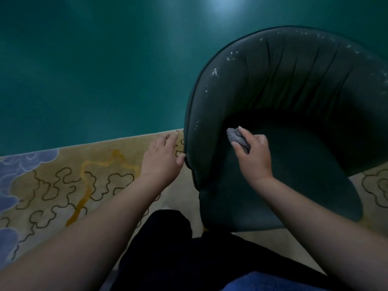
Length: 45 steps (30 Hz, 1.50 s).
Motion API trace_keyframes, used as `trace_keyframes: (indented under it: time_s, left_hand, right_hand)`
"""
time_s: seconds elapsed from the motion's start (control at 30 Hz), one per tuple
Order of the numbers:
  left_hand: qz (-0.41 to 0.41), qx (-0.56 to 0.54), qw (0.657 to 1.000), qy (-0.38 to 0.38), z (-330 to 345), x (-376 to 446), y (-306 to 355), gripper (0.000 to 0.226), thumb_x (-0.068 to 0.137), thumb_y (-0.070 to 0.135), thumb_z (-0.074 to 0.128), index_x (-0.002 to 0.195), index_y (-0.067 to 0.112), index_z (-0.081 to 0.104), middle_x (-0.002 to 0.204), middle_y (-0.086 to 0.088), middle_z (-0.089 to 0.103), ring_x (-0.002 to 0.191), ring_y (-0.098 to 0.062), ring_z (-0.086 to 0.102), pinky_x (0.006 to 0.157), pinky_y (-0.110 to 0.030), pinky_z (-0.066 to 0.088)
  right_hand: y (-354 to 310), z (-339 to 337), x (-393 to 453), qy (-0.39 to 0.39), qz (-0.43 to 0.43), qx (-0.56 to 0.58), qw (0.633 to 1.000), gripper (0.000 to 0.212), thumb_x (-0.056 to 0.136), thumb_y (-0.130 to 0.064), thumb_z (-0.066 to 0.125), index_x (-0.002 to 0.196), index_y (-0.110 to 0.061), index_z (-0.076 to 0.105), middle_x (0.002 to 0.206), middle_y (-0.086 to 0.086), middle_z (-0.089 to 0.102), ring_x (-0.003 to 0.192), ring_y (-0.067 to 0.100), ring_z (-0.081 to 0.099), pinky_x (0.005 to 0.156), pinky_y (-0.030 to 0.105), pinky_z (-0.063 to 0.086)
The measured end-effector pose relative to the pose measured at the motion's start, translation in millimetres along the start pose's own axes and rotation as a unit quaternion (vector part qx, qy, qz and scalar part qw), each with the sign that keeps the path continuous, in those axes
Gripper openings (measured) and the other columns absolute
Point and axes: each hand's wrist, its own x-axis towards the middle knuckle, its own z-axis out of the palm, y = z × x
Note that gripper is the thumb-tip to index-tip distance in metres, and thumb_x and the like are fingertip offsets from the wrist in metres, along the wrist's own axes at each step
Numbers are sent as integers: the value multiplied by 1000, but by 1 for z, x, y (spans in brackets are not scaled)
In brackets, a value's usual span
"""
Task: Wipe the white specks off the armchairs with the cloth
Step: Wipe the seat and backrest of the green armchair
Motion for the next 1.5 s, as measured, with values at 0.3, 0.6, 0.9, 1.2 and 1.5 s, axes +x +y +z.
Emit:
trace_keyframes:
  time_s: [0.3,0.6,0.9,1.2,1.5]
  left_hand:
    - [136,-2,988,-79,-23,108,-33,70,94,45,50,152,27,15,157,-1,20,144,-20,18,116,-38,21]
    - [290,-24,938,-187,-41,181,-39,74,94,44,54,153,31,10,159,-2,13,146,-23,16,115,-40,25]
    - [262,-39,937,-229,-23,200,-29,93,88,47,61,154,27,-2,161,-6,0,146,-26,15,115,-40,25]
    - [263,-93,931,-236,-16,217,-28,102,82,41,72,154,24,2,157,-4,19,136,-20,37,110,-41,37]
    - [213,-156,937,-227,-18,214,-16,93,85,34,70,154,25,8,147,-2,33,109,-10,53,97,-31,46]
  right_hand:
    - [-23,54,36,110,97,-5,989,46,90,-15,65,135,-16,55,104,1,41,84,3,45,75,-10,23]
    - [-61,113,30,252,204,14,946,45,90,-14,65,134,-16,56,105,3,41,83,-7,46,77,-9,24]
    - [-66,146,16,245,215,10,945,48,89,-13,66,134,-21,55,104,1,41,87,0,44,84,-6,27]
    - [-47,166,-3,207,128,-16,970,58,80,2,72,129,-26,58,102,0,43,91,-5,41,91,-1,30]
    - [-40,167,22,202,84,9,976,54,83,-3,71,129,-27,57,105,4,43,94,-3,43,93,1,32]
